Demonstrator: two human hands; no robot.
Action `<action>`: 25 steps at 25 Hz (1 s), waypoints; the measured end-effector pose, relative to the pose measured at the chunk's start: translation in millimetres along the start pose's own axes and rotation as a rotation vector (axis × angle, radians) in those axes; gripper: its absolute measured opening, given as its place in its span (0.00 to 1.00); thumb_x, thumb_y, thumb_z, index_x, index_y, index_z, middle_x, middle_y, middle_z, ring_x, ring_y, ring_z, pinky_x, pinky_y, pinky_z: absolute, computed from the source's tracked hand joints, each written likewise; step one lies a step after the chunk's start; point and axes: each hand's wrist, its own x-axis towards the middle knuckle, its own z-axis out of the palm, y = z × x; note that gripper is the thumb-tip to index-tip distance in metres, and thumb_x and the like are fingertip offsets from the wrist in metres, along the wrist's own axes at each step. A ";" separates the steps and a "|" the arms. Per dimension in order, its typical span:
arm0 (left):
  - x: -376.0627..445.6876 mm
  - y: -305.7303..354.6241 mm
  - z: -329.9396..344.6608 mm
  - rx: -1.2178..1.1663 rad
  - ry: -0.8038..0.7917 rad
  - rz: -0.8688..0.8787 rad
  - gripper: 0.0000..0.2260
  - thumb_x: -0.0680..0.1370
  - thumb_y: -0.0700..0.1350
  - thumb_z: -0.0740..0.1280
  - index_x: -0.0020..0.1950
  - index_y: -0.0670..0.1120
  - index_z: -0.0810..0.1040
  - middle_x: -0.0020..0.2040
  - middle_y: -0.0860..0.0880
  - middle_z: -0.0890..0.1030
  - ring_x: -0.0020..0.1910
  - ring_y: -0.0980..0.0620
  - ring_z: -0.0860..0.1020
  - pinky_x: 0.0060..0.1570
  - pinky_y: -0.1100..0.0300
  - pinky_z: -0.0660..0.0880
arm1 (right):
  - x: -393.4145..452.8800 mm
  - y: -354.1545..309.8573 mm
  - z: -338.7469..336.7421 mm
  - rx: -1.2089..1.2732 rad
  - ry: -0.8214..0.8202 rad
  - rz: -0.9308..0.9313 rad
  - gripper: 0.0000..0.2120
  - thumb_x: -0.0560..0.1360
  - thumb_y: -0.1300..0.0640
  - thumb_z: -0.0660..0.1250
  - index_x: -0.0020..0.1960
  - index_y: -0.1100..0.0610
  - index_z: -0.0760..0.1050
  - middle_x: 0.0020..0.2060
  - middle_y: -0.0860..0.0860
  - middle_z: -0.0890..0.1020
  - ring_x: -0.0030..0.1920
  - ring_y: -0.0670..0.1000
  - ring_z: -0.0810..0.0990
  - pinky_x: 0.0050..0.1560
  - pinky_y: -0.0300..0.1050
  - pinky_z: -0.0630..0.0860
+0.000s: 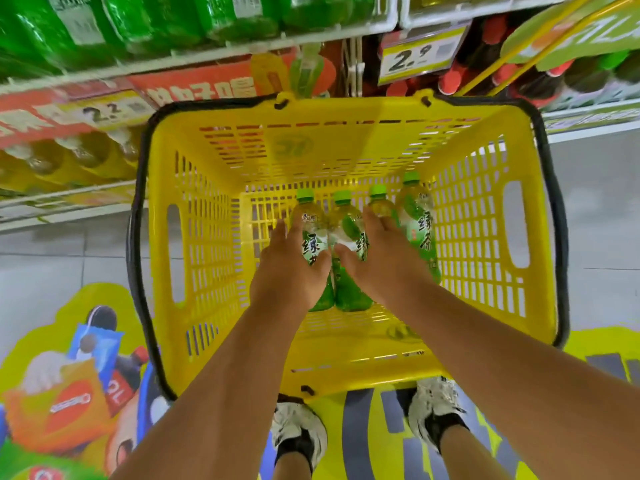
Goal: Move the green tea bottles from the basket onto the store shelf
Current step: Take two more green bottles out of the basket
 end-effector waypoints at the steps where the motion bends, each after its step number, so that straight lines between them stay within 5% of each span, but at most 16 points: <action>1: 3.4 0.0 2.3 -0.028 -0.007 -0.012 0.36 0.80 0.61 0.63 0.83 0.60 0.48 0.83 0.50 0.56 0.78 0.43 0.63 0.69 0.45 0.69 | 2.8 -0.2 5.2 0.038 -0.009 0.037 0.38 0.82 0.39 0.63 0.84 0.53 0.53 0.76 0.56 0.68 0.74 0.59 0.71 0.65 0.55 0.74; 5: 18.6 -4.7 15.3 -0.168 -0.028 -0.153 0.38 0.79 0.60 0.67 0.83 0.50 0.53 0.75 0.46 0.71 0.70 0.43 0.75 0.62 0.48 0.76 | 12.1 -3.8 28.4 0.206 -0.010 0.246 0.29 0.80 0.46 0.67 0.75 0.59 0.66 0.63 0.58 0.78 0.63 0.62 0.80 0.53 0.51 0.78; 8: 28.8 -9.6 26.2 -0.221 -0.067 -0.233 0.26 0.77 0.59 0.71 0.66 0.45 0.69 0.58 0.45 0.80 0.52 0.42 0.81 0.41 0.54 0.76 | 22.8 -9.8 33.3 0.217 -0.020 0.340 0.22 0.79 0.52 0.69 0.67 0.63 0.71 0.59 0.59 0.81 0.59 0.61 0.82 0.45 0.46 0.71; 10: 31.1 -10.2 29.4 -0.262 -0.110 -0.274 0.24 0.75 0.58 0.73 0.60 0.45 0.70 0.51 0.48 0.79 0.45 0.44 0.78 0.31 0.57 0.68 | 27.5 -14.7 38.6 0.245 -0.050 0.404 0.26 0.79 0.58 0.71 0.72 0.66 0.67 0.65 0.60 0.79 0.64 0.61 0.80 0.51 0.48 0.75; 13: 32.8 -12.8 33.9 -0.302 -0.103 -0.278 0.22 0.74 0.56 0.75 0.58 0.46 0.70 0.51 0.47 0.79 0.45 0.45 0.79 0.30 0.58 0.67 | 31.2 -15.7 48.3 0.322 -0.043 0.457 0.29 0.79 0.64 0.69 0.76 0.67 0.60 0.71 0.62 0.75 0.70 0.62 0.76 0.61 0.51 0.76; 20: 32.5 -18.8 34.3 -0.358 -0.089 -0.277 0.20 0.76 0.54 0.74 0.60 0.45 0.72 0.43 0.51 0.78 0.33 0.56 0.75 0.24 0.62 0.67 | 40.9 -12.3 55.3 0.439 -0.049 0.490 0.34 0.79 0.63 0.71 0.76 0.63 0.54 0.60 0.60 0.80 0.60 0.61 0.81 0.45 0.47 0.71; 22: 30.7 -19.3 31.7 -0.374 -0.088 -0.270 0.20 0.77 0.53 0.73 0.62 0.44 0.73 0.42 0.53 0.77 0.33 0.57 0.75 0.24 0.63 0.68 | 39.4 -8.3 54.0 0.470 -0.032 0.466 0.36 0.76 0.61 0.75 0.76 0.61 0.57 0.51 0.56 0.80 0.54 0.61 0.82 0.41 0.49 0.77; 25: 24.2 -17.0 22.3 -0.380 -0.065 -0.258 0.22 0.77 0.55 0.73 0.64 0.44 0.74 0.48 0.50 0.79 0.34 0.57 0.75 0.28 0.61 0.67 | 29.1 -4.1 48.1 0.495 0.009 0.425 0.37 0.71 0.53 0.81 0.73 0.59 0.65 0.56 0.56 0.82 0.55 0.59 0.83 0.44 0.49 0.79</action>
